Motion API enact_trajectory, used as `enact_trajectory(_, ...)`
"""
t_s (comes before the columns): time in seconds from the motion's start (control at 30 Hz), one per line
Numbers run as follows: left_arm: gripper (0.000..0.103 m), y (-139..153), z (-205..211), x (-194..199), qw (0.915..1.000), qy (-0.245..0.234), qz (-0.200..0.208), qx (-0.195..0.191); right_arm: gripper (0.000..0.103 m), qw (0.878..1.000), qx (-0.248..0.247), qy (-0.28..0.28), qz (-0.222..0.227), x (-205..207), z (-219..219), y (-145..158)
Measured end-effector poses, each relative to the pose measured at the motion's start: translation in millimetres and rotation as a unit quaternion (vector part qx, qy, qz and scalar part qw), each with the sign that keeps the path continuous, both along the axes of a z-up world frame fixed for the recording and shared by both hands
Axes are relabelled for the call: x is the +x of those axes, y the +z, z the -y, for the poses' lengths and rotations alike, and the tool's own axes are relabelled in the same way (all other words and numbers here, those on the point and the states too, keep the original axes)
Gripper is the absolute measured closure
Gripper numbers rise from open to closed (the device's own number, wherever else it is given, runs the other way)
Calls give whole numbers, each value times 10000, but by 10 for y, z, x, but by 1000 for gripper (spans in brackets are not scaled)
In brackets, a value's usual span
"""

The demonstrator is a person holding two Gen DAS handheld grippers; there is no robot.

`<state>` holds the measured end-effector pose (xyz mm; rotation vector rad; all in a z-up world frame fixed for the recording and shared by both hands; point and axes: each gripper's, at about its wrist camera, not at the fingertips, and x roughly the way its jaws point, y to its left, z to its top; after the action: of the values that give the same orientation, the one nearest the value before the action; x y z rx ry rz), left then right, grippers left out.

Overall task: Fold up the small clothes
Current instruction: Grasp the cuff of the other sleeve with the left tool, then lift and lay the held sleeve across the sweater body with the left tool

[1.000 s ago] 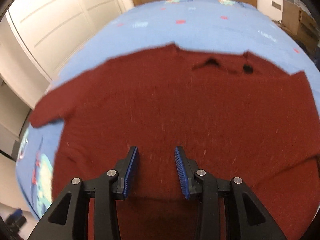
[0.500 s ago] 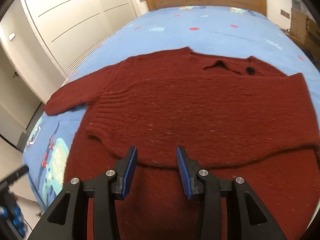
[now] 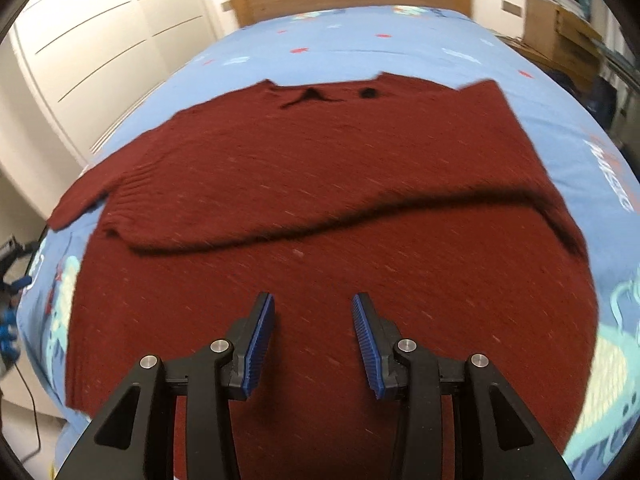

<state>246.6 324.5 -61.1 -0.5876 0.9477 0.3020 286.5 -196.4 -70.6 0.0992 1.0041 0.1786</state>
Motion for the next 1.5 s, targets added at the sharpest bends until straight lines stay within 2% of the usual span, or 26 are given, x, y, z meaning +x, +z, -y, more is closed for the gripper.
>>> enact_trajectory(0.17,4,-179,-456,306,9950,469,258,-838,61,9996,43,-266,-72,-81,227,-32)
enact_trajectory(0.37,16,-366,-847,508,9781,948,693,-1718,61,9993,77,-361,-62,-100,309,-2)
enact_trajectory(0.57,31,-488,-1097,592,9490,1303,1309,-2556,61,9991,210,-363,-37,-81,299,40)
enact_trajectory(0.73,41,-566,-1338,562,9174,1539,1883,-3149,61,9990,236,-376,-8,-40,280,40)
enact_trajectory(0.8,51,-618,-1447,579,9034,1583,2070,-3404,61,9987,264,-422,-51,-27,302,8)
enact_trajectory(0.87,60,-668,-1562,635,8959,1635,2115,-3548,61,9987,260,-434,-73,-22,314,-11)
enact_trajectory(1.03,76,-662,-1686,795,8965,1649,1992,-3599,61,9988,279,-391,-111,-34,318,-33)
enact_trajectory(1.07,83,-657,-1693,811,8971,1663,1946,-3602,61,9987,288,-396,-115,-34,321,-38)
enact_trajectory(1.1,91,-671,-1672,812,8988,1678,1886,-3584,61,9986,301,-407,-122,-36,326,-43)
enact_trajectory(1.17,97,-655,-1636,861,9041,1701,1814,-3476,61,9985,338,-418,-123,-40,338,-39)
enact_trajectory(1.33,98,-483,-1485,825,9115,1594,1884,-3290,61,9985,368,-406,-72,-69,362,5)
enact_trajectory(1.5,99,-274,-1304,973,9110,1426,2006,-3310,61,9977,469,-487,14,-125,454,69)
